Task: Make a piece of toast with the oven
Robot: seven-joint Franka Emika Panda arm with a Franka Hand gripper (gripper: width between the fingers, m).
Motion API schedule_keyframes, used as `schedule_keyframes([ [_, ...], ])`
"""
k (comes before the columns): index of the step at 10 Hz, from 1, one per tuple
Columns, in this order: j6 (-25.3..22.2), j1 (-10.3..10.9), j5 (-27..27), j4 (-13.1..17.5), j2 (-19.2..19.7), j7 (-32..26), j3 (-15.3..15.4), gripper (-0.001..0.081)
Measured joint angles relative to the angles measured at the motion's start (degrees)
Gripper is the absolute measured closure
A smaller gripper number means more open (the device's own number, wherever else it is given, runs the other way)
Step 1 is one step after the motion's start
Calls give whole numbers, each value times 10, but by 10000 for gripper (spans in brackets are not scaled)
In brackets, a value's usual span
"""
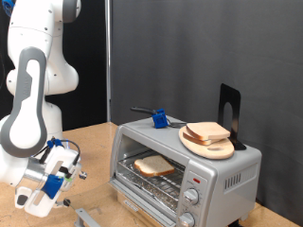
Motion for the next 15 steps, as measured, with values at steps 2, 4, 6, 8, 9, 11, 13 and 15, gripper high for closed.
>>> schedule_keyframes([
  [2, -47, -4, 0, 0, -15, 2, -1, 0],
  [4, -92, -6, 0, 0, -45, 11, -4, 0],
  [6, -122, -5, 0, -5, -79, 20, -2, 0],
  [8, -140, -2, 0, -15, -114, 29, 4, 0],
  [9, -141, 1, 2, -23, -134, 32, 10, 0],
  [11, -138, 10, 13, -43, -174, 46, 24, 0],
  [13, -126, 20, 21, -64, -220, 79, 43, 0],
  [15, -103, 23, 22, -87, -272, 115, 60, 0],
])
